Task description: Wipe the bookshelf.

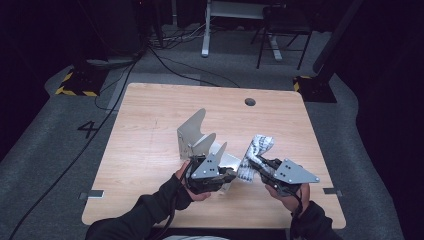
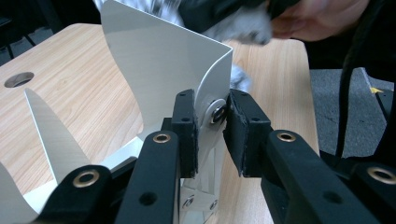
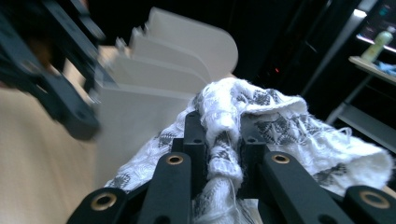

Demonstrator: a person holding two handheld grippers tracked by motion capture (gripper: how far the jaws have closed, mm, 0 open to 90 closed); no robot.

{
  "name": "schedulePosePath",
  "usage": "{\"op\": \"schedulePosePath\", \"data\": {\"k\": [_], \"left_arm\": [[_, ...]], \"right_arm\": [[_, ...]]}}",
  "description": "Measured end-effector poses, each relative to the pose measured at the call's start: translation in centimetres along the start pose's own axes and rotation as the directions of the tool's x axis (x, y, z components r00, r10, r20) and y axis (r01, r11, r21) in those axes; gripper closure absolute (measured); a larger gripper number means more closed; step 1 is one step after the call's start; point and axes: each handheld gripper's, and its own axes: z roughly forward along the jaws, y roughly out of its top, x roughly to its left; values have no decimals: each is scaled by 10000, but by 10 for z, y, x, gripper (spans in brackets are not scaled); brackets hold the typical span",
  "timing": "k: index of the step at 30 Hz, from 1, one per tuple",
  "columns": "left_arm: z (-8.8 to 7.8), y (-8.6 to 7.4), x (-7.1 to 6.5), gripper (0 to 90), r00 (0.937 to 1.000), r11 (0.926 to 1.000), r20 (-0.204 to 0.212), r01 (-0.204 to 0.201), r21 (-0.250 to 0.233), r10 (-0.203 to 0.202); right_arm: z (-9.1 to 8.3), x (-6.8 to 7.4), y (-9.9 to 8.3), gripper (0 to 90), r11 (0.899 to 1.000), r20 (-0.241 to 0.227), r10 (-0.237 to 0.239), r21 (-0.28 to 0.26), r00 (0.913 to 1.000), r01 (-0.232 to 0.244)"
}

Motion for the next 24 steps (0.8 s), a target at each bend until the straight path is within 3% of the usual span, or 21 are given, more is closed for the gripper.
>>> {"op": "schedulePosePath", "data": {"k": [5,9,13,14,16,18,21,22,24], "left_arm": [[-1,-1,0,740,10000,10000,54,33,-33,-32],[-2,-2,0,742,10000,10000,55,72,-26,-72],[-1,-2,0,741,9999,9999,46,112,-46,-111],[-1,-1,0,741,10000,10000,21,72,-9,-72],[0,-1,0,740,10000,10000,6,36,-22,-36],[1,-1,-1,740,10000,10000,14,62,-33,-62],[0,-1,0,741,10000,10000,36,62,-39,-61],[0,-1,0,741,10000,10000,39,46,-38,-46],[0,-1,0,742,10000,10000,47,15,4,-15]], "right_arm": [[3,10,-5,790,9995,-881,-73,307,9961,101],[11,22,-17,790,9955,-1945,-126,899,9808,306],[22,33,-32,790,9849,-2369,-278,1598,9711,672],[26,34,-38,790,9820,-2452,-112,1801,9694,569],[30,35,-44,790,9778,-2478,-53,2019,9688,570],[39,36,-58,790,9621,-2395,-109,2622,9708,755],[47,29,-68,790,9519,-2170,98,3010,9761,574],[49,25,-69,791,9496,-2014,262,3112,9792,386],[51,19,-69,792,9418,-1528,124,3339,9882,398]]}}
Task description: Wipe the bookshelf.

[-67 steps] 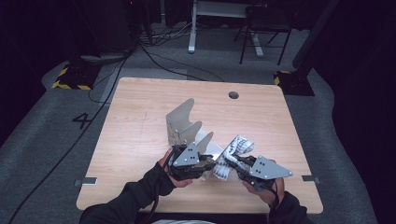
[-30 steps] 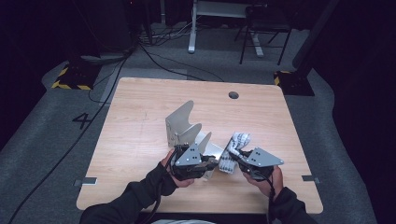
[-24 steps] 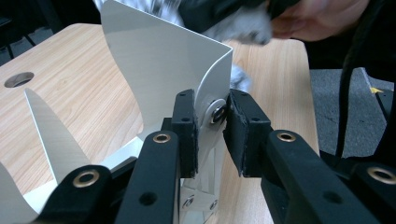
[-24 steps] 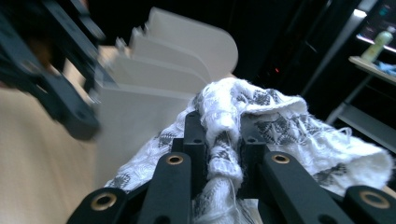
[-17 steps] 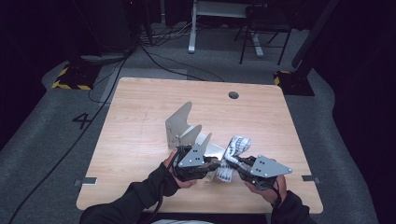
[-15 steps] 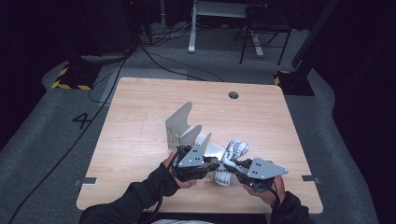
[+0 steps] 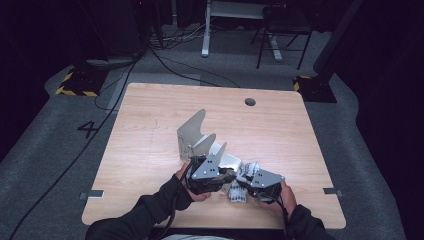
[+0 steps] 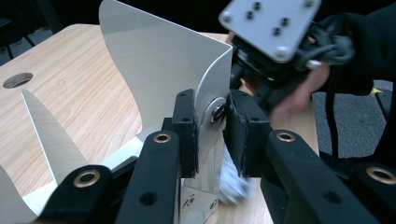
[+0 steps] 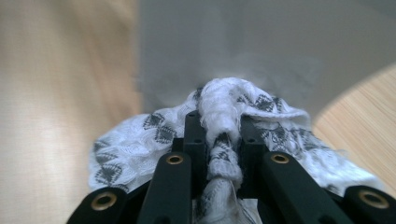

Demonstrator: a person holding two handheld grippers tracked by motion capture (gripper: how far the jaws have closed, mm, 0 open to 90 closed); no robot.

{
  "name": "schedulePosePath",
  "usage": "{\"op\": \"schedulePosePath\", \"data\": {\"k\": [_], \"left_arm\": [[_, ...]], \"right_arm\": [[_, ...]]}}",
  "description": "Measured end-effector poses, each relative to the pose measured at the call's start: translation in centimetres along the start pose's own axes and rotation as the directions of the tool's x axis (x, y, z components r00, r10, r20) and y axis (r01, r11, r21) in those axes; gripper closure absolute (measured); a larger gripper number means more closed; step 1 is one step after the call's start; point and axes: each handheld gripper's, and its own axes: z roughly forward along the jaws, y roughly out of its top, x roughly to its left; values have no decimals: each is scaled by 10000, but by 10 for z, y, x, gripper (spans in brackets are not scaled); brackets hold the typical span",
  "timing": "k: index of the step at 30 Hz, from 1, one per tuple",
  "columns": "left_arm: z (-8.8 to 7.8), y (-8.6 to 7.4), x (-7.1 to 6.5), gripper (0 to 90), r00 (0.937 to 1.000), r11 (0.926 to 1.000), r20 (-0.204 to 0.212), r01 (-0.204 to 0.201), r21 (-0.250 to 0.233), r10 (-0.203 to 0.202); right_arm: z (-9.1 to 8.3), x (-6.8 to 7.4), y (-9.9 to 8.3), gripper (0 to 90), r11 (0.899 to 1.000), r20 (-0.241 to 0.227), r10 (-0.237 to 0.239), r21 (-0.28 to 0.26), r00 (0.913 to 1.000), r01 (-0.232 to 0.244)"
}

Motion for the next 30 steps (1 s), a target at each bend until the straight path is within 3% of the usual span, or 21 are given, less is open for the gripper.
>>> {"op": "schedulePosePath", "data": {"k": [3,7,15,20,23,27,29,30], "left_arm": [[0,0,-1,741,10000,10000,-27,33,36,-33],[0,1,-1,740,10000,10000,-57,23,58,-23],[1,1,0,742,10000,10000,-14,-11,79,11],[1,1,1,745,10000,10000,49,-53,70,53],[1,0,1,747,10000,10000,65,-15,63,15],[1,0,1,747,9999,10000,100,27,56,-28],[1,0,2,748,9999,10000,111,24,57,-25],[1,0,2,747,9999,10000,122,59,40,-60]], "right_arm": [[-3,-12,2,792,9997,521,251,-80,9983,-248],[-17,-30,10,792,9950,1082,690,-799,9917,-605],[-57,-42,46,793,9677,1911,666,-2514,9793,-168],[-68,-29,54,794,9602,1613,273,-2785,9865,190],[-68,-15,56,794,9585,996,-188,-2815,9948,463],[-63,1,50,793,9652,222,-630,-2528,9978,666],[-56,7,46,793,9695,-211,-1057,-2243,9942,983],[-52,9,43,793,9717,-388,-1051,-2164,9937,943]]}}
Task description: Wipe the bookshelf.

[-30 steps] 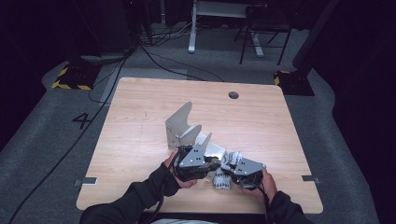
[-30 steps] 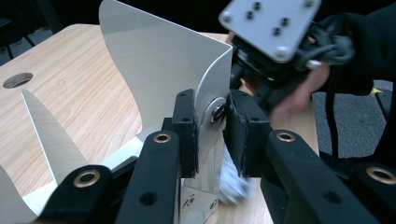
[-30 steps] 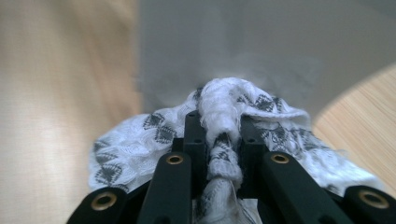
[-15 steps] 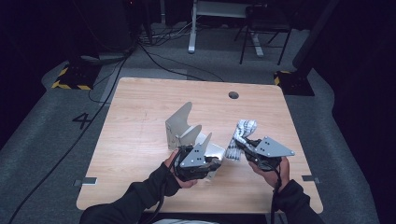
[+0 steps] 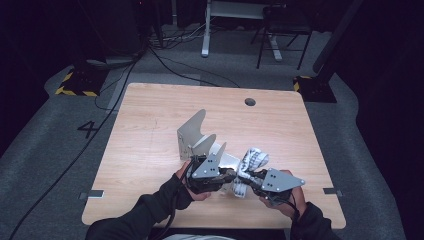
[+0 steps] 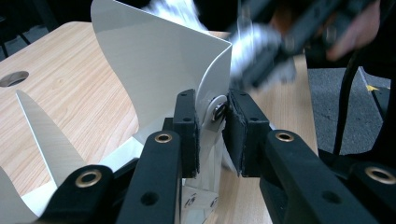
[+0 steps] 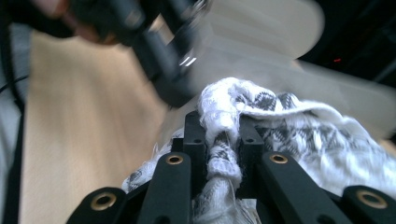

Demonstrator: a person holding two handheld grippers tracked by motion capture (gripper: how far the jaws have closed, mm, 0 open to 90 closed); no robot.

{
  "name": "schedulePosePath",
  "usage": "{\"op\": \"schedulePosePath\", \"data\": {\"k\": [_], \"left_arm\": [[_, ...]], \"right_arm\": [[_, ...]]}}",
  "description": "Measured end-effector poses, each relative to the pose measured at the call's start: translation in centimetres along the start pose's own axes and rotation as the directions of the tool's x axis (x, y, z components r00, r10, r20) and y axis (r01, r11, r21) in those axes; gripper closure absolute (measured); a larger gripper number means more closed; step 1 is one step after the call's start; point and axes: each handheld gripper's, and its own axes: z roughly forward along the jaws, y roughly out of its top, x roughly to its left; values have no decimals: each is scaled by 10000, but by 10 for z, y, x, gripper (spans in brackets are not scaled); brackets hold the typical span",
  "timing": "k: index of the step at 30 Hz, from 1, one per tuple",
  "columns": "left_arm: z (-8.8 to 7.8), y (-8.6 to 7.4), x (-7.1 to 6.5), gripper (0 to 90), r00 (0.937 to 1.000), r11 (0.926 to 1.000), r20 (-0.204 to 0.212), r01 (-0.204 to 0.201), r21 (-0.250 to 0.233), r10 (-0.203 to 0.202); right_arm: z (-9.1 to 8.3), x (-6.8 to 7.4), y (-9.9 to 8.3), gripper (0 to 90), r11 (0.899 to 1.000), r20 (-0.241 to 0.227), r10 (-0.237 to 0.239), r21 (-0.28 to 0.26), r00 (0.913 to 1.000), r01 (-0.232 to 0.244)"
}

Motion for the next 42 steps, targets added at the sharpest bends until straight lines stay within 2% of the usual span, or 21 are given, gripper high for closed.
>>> {"op": "schedulePosePath", "data": {"k": [5,6,7,9,12,14,16,20,21,23,26,34,39,42], "left_arm": [[1,0,1,746,10000,10000,-16,-32,2,32],[1,0,1,746,10000,10000,-21,-29,4,29],[1,0,1,746,10000,10000,-21,-29,4,29],[1,0,0,746,10000,10000,-20,-9,10,9],[2,1,0,745,10000,10000,-28,-14,9,14],[2,1,-1,746,10000,10000,-77,-62,5,62],[3,1,-1,748,10000,10000,-67,-31,-2,31],[6,3,-2,753,9999,10000,-102,-58,-1,58],[7,4,-2,755,9999,10000,-95,-54,8,54],[9,4,-3,757,9999,10000,-57,-94,33,94],[10,5,-2,759,9999,9999,2,-144,63,144],[17,9,-3,763,9999,9999,-31,-112,27,112],[23,12,-2,768,9999,9999,-14,-131,-15,131],[24,12,-1,770,9999,9999,10,-150,-32,150]], "right_arm": [[22,2,-24,793,9945,-605,415,984,9973,-354],[26,2,-29,793,9920,-622,428,1212,9971,-351],[26,2,-29,793,9920,-622,428,1212,9971,-351],[34,2,-38,793,9862,-644,658,1559,9957,-551],[41,0,-45,792,9798,-477,844,1860,9953,-742],[43,-3,-49,791,9768,-321,781,2022,9964,-700],[46,-7,-52,789,9730,-154,973,2117,9951,-919],[48,-17,-52,788,9667,326,810,2410,9962,-865],[45,-22,-51,788,9652,604,917,2401,9940,-1036],[37,-31,-49,787,9687,918,1351,1970,9866,-1509],[24,-38,-46,787,9739,1227,1609,1414,9793,-1777],[0,-38,-27,786,9876,1527,1412,472,9781,-1499],[-7,-34,-20,787,9906,1378,1325,143,9816,-1358],[-11,-30,-19,786,9914,912,1300,54,9873,-1310]]}}
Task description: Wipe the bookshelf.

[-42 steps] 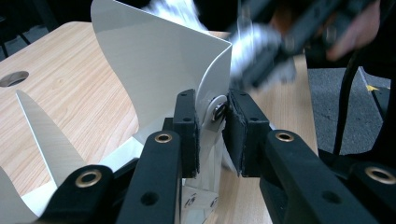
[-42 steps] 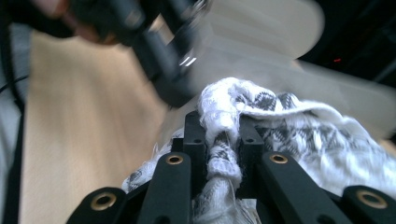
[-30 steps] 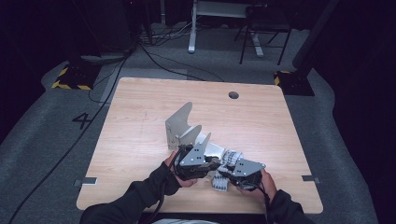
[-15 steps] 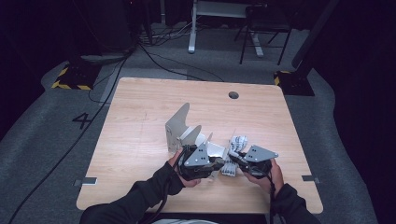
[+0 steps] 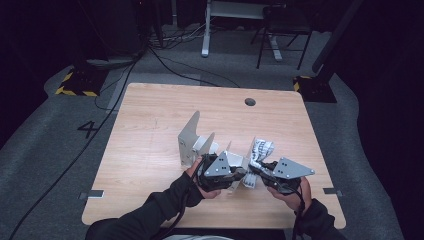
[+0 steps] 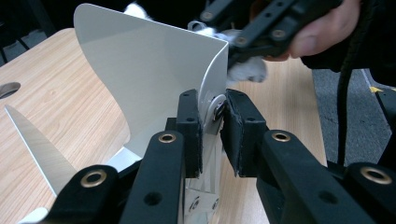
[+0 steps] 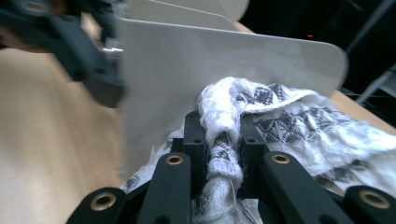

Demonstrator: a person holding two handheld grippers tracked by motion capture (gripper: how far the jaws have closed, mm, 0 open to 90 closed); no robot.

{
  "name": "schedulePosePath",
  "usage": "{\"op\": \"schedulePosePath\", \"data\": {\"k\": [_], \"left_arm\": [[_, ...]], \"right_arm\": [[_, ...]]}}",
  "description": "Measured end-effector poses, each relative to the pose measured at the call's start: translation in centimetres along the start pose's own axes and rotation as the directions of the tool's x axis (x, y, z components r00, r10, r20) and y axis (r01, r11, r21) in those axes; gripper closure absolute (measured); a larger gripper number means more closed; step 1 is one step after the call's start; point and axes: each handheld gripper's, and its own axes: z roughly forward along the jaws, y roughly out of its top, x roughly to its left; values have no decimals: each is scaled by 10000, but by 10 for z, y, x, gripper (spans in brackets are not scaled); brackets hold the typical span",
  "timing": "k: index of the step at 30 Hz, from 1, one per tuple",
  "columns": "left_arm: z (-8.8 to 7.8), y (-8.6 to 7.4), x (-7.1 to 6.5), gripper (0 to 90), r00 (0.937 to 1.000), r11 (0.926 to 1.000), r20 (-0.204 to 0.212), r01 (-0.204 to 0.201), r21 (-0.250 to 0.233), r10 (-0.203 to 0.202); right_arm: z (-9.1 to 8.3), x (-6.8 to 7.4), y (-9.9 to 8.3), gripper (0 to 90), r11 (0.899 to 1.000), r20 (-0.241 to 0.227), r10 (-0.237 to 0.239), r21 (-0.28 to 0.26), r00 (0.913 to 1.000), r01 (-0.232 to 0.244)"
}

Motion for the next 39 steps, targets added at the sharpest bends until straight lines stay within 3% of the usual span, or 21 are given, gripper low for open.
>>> {"op": "schedulePosePath", "data": {"k": [5,12,17,28,34,39], "left_arm": [[1,0,1,771,10000,10000,9,-38,-2,38],[1,0,3,769,10000,10000,-11,23,-49,-23],[2,0,5,768,10000,10000,-59,64,-52,-64],[4,1,6,770,10000,10000,-76,52,-44,-52],[5,1,7,772,9999,10000,-112,-17,-71,16],[10,4,7,776,9999,10000,-108,4,-74,-5]], "right_arm": [[-1,12,-4,785,9978,-1331,-510,363,9898,563],[11,22,-14,787,9937,-1518,-491,920,9872,636],[33,25,-34,788,9805,-1257,-458,1843,9910,687],[51,4,-44,787,9722,-171,-202,2330,9996,237],[51,-12,-40,788,9786,440,72,2050,9990,-161],[31,-19,-23,785,9951,1043,246,924,9942,-343]]}}
